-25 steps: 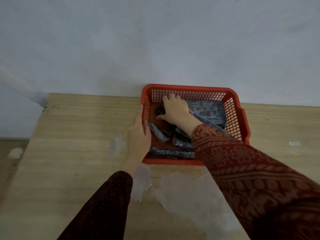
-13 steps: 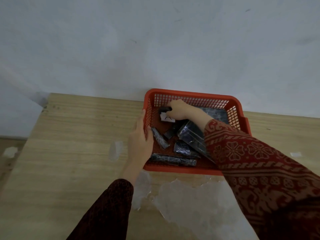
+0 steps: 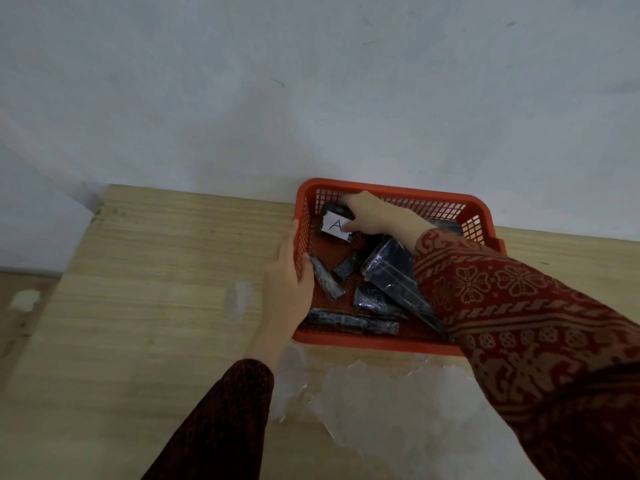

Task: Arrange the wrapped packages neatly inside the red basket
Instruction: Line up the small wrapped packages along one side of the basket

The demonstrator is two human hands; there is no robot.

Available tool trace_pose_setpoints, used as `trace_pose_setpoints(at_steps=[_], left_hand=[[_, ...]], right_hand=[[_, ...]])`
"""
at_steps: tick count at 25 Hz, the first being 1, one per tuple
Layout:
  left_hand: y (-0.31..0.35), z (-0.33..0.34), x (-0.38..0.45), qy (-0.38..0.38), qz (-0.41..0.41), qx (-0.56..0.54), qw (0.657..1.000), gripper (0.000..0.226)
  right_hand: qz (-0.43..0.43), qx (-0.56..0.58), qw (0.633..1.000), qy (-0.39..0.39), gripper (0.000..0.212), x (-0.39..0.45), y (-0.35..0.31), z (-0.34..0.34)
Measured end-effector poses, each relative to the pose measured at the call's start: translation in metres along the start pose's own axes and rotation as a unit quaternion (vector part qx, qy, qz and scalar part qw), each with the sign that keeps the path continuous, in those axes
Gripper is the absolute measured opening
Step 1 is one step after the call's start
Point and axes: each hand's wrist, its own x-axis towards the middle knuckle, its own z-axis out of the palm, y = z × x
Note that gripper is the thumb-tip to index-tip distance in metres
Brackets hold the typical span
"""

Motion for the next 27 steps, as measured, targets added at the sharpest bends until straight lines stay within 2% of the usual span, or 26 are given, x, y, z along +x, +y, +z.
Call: trace_pose_setpoints(at_steps=[3,5,6,8,10,15,17,19,21,23,27], left_hand=[[0.0,0.001,0.0,0.006,0.0,-0.009,1.0,0.054],[0.0,0.0,0.0,0.005,0.003,-0.016,1.0,0.054],[0.0,0.0,0.0,0.004,0.005,-0.019,1.0,0.055],[0.001,-0.001,-0.001,0.002,0.005,-0.018,1.0,0.055],[0.001,-0.001,0.0,0.002,0.006,-0.018,1.0,0.056],[-0.001,-0.001,0.0,0.002,0.006,-0.015,1.0,0.056],[-0.001,-0.001,0.001,0.007,0.005,-0.016,1.0,0.057],[-0.001,-0.001,0.0,0.003,0.004,-0.025,1.0,0.057],[0.001,-0.001,0.0,0.0,0.007,-0.031,0.999,0.057],[0.001,-0.002,-0.001,-0.002,0.005,-0.031,0.999,0.056],[0.002,-0.002,-0.001,-0.009,-0.001,-0.034,0.999,0.056]], right_hand=[[-0.012,-0.121,0.988,0.093,0.041,-0.001,-0.014,0.011],[-0.012,-0.093,0.986,0.138,0.05,-0.001,-0.02,0.018],[-0.011,-0.072,0.988,0.136,0.057,-0.002,-0.022,0.022],[-0.011,-0.07,0.993,0.09,0.068,-0.004,-0.023,0.027],[-0.008,-0.088,0.994,0.059,0.069,-0.004,-0.024,0.029],[0.027,-0.141,0.988,0.062,0.073,-0.016,-0.03,0.018],[0.03,-0.181,0.983,0.013,0.077,-0.022,-0.035,0.016],[0.022,-0.257,0.964,-0.068,0.08,-0.026,-0.042,0.021],[0.02,-0.293,0.95,-0.11,0.082,-0.026,-0.046,0.028],[0.013,-0.282,0.954,-0.102,0.076,-0.026,-0.047,0.033],[-0.05,-0.226,0.969,-0.082,0.048,-0.026,-0.033,0.027]])
